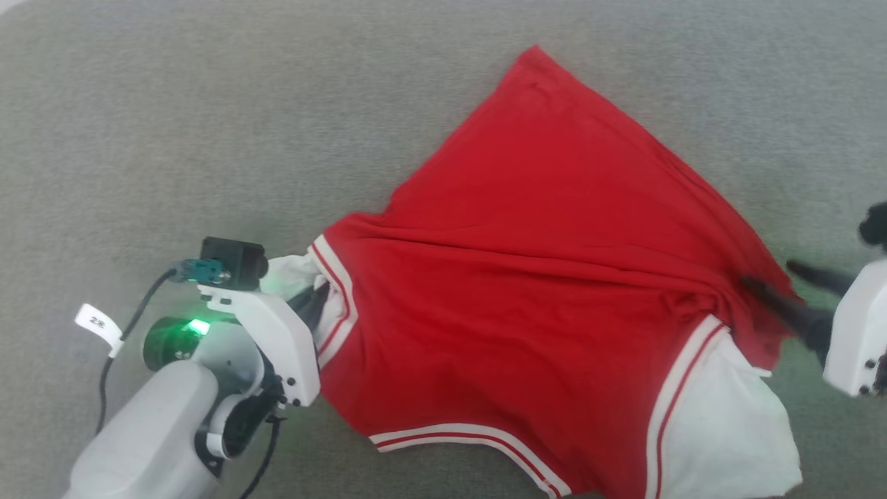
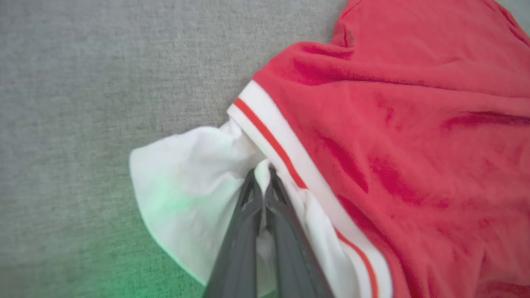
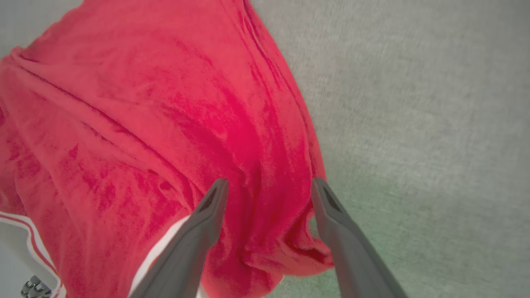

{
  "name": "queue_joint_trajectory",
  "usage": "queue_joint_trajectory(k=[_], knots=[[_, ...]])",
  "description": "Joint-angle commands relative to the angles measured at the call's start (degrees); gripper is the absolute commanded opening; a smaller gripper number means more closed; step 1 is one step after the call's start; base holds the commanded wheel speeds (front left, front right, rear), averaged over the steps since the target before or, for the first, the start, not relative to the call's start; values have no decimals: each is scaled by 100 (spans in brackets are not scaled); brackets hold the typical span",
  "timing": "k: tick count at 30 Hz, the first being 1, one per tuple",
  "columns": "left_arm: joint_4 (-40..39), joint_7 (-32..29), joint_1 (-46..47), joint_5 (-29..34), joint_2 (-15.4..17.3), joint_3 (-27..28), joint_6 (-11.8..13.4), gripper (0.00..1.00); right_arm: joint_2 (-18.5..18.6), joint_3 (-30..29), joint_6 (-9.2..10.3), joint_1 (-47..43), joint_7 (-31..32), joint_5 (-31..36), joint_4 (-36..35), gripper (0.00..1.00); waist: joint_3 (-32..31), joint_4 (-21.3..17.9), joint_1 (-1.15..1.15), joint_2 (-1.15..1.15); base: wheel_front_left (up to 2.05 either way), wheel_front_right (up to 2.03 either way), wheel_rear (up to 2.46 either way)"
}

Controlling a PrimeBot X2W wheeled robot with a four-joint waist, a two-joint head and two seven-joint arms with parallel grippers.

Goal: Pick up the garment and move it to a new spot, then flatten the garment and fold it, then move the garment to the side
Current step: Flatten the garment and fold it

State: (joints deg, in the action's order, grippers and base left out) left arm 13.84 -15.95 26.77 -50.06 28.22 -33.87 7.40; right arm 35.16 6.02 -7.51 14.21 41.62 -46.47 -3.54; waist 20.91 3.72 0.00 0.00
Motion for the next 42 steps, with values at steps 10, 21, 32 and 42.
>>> queue_joint_trajectory(k=[10,21,32,42], knots=[[176,26,-72,-38,-340,-259,-92,0,-78,20,4,1226,-40,424,-366,100,74,684,0,0,0,0,0],[730,168,394,80,-1072,-661,-463,0,157,1148,4,3222,-166,521,1518,100,348,1841,0,0,0,0,0],[1378,411,744,56,-1582,-824,-777,0,378,2779,3,4274,619,326,3708,100,625,2493,0,0,0,0,0],[1868,533,951,-30,-1694,-760,-903,0,374,3578,7,4282,950,-308,4516,0,677,2470,0,0,0,0,0]])
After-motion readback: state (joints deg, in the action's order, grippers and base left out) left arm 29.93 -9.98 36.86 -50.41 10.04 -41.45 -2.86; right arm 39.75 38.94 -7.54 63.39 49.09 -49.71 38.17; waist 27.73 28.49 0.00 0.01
